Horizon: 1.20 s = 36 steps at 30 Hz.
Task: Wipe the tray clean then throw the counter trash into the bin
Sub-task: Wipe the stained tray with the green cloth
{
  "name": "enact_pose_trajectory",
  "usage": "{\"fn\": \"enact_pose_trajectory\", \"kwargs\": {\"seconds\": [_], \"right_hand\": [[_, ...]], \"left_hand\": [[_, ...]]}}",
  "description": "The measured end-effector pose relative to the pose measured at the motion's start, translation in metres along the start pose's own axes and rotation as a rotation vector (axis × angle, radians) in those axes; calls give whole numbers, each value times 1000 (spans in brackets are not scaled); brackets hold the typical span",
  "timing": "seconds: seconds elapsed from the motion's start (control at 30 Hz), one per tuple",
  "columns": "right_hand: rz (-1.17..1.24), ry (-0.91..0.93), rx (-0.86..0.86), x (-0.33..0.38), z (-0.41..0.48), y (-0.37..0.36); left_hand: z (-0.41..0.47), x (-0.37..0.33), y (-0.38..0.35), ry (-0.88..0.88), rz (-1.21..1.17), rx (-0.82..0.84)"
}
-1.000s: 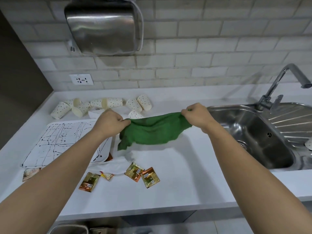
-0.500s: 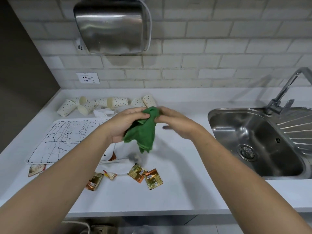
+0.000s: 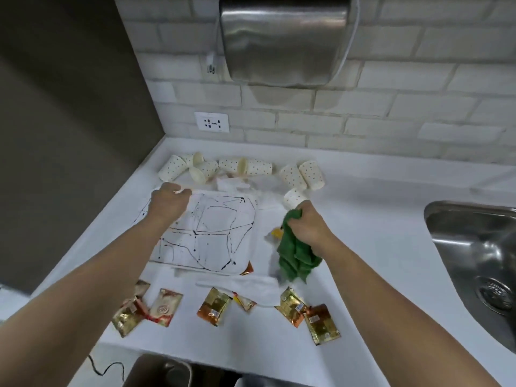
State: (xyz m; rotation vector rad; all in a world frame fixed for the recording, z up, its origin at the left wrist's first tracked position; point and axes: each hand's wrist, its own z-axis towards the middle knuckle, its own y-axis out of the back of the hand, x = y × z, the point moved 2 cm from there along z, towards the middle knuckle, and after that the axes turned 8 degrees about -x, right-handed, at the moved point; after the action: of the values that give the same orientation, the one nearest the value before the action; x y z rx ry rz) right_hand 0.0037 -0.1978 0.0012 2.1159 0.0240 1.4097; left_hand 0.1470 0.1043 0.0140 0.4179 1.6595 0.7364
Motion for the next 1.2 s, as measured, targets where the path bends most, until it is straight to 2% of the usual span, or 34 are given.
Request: {"fn": "enact_pose_trajectory", "kwargs": {"seconds": [0.13, 0.2, 0.33, 0.5, 0.7, 0.9, 1.2], "right_hand": [[-546, 126, 135, 3, 24, -44], [-667, 125, 221, 6, 33, -68], [-618, 28, 285, 10, 48, -102], [-557, -73, 239, 11, 57, -116], [-476, -135, 216, 8, 59, -117], [-400, -180, 152, 4, 57, -117], [-374, -115, 55, -5, 53, -120]], "left_hand": [[49, 58, 35, 140, 364, -61], [66, 79, 45, 179, 451, -17], [79, 100, 47, 161, 523, 62], [76, 104, 33, 99, 581, 176], [87, 113, 27, 51, 612, 191], [80, 114, 26, 76, 707, 63], [79, 113, 35, 38, 661, 89]]}}
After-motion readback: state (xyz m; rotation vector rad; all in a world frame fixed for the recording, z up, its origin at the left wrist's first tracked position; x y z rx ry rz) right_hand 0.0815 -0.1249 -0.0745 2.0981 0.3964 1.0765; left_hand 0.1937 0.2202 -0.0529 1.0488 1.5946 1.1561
